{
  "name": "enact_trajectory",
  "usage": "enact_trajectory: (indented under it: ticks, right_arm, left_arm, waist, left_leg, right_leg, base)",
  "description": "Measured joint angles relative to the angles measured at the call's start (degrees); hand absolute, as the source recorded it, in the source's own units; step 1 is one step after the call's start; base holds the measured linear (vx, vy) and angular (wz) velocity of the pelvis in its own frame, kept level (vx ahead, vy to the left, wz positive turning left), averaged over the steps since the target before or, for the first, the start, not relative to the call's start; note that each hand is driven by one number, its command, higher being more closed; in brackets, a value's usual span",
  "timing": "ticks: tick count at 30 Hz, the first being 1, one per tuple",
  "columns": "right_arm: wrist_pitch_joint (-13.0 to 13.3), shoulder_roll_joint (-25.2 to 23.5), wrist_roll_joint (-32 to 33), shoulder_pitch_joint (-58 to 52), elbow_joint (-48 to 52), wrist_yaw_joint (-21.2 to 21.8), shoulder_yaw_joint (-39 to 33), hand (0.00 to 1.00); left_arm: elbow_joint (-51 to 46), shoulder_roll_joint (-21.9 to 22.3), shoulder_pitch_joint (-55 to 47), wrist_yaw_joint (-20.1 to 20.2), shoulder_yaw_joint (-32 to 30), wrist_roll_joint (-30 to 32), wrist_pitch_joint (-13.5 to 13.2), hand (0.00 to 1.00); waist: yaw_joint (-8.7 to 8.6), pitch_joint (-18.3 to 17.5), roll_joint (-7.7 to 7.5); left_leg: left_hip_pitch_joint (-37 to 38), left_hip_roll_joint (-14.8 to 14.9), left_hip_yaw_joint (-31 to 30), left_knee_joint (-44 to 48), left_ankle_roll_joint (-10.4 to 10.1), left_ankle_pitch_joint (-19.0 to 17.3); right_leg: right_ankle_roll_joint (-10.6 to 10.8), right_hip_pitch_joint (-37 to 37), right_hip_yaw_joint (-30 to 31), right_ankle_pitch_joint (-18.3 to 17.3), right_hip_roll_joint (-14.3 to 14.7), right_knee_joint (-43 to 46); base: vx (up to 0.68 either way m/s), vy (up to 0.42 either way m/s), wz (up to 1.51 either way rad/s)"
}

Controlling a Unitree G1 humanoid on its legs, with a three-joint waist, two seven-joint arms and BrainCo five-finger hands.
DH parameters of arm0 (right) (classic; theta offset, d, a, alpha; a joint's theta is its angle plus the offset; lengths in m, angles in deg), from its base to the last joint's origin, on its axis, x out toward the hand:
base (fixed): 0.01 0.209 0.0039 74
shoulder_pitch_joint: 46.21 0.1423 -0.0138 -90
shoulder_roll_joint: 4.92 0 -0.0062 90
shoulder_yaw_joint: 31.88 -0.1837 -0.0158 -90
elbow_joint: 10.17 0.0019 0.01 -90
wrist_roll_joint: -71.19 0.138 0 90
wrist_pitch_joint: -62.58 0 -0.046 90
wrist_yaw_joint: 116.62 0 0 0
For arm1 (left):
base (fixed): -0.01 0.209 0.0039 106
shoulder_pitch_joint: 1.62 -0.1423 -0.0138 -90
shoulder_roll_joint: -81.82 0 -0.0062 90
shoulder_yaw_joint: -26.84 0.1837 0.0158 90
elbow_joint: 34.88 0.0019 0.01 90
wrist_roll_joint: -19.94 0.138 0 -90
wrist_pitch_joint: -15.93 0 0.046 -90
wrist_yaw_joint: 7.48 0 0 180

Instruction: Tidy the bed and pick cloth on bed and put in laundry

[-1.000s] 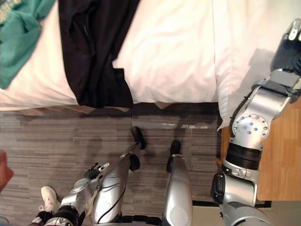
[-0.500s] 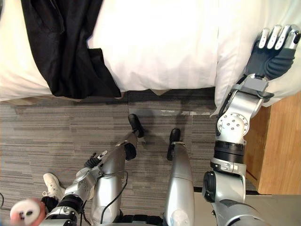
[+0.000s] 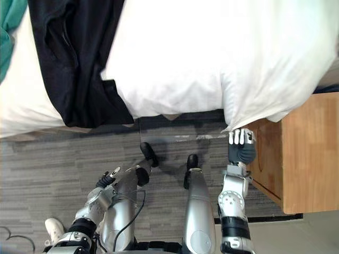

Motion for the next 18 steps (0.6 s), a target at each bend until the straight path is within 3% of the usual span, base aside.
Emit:
enact_trajectory:
  ticks: [1,2,4,7,8,9,12,18]
  right_arm:
    - [-0.6,0.0,-0.7,-1.4,0.1,0.3,0.0,1.00]
    - [-1.4,-0.2,-2.6,-3.0,-0.1,0.0,0.1,0.00]
    - [-2.2,-0.8,-6.7,-5.8,-0.9,-1.3,0.1,0.00]
    - [-2.2,-2.0,-15.9,-10.1,-6.6,-5.8,0.1,0.00]
    - [-2.1,-2.6,-24.0,-11.7,-10.4,-9.4,0.2,0.00]
    - [-2.1,-2.6,-30.4,-13.2,-14.8,-12.1,0.2,0.00]
    - [-1.9,-2.6,-40.3,-14.8,-26.5,-17.0,-0.1,0.00]
    - [-1.6,-3.0,-49.9,-14.8,-39.1,-19.6,-0.5,0.00]
  left_arm:
    - [0.0,-0.5,-0.9,0.0,0.0,0.0,0.1,0.00]
    - [0.0,-1.0,-1.7,0.2,0.0,0.1,0.1,0.00]
    - [0.3,-1.3,-3.3,0.8,0.0,1.2,0.6,0.00]
    - [1.2,-1.3,-6.5,2.4,0.0,3.5,1.4,0.00]
    - [2.7,-1.3,-7.5,3.4,0.0,5.2,1.6,0.00]
    - [3.9,-1.1,-8.5,4.3,0.0,6.5,2.1,0.00]
    - [6.1,-0.9,-10.6,7.8,0.1,9.7,2.1,0.00]
    - [10.4,-1.0,-12.3,10.7,-0.2,13.0,0.2,0.00]
  waist:
    - [-0.13,-0.7,-0.98]
    - [-0.12,-1.4,-1.97]
    - [0.05,-2.4,-3.14]
    - [0.48,-7.1,-4.45]
    - [0.54,-9.3,-4.90]
    - [0.56,-11.5,-4.94]
    - [0.32,-16.0,-5.05]
    - [-0.79,-19.0,-4.51]
  left_leg:
    - [1.7,0.1,0.0,0.0,-0.3,-0.6]
    - [3.5,0.1,0.1,-0.1,-0.4,-1.0]
    - [6.8,-0.1,0.3,-0.7,-0.6,-1.8]
    - [10.9,-1.2,0.6,-2.9,-0.8,-2.7]
    - [13.3,-1.8,1.5,-4.8,-0.9,-2.7]
    - [15.2,-2.7,1.6,-6.7,-1.4,-2.2]
    - [20.4,-6.2,0.6,-13.6,-1.1,0.4]
    - [30.9,-10.1,-0.4,-26.7,-2.1,5.8]
  right_leg:
    - [0.1,2.1,0.0,0.0,0.1,-0.9]
    - [0.2,4.2,0.0,0.0,0.1,-1.8]
    - [0.5,8.2,-0.1,0.0,0.1,-3.6]
    - [1.0,13.3,-0.6,0.1,-0.3,-7.4]
    - [1.5,16.1,-1.1,0.6,-0.7,-10.0]
    - [1.9,18.8,-2.1,1.0,-1.1,-12.6]
    - [3.2,25.0,-3.7,2.8,-2.3,-19.2]
    - [4.6,34.1,-6.1,5.5,-2.4,-26.6]
  base:
    - [0.10,0.013,-0.10]
    - [0.08,0.015,-0.08]
    - [0.09,0.025,-0.06]
    - [0.13,0.035,0.01]
    - [0.20,0.037,0.15]
    - [0.18,0.027,0.17]
    - [0.18,0.014,0.23]
    - [0.14,0.001,0.09]
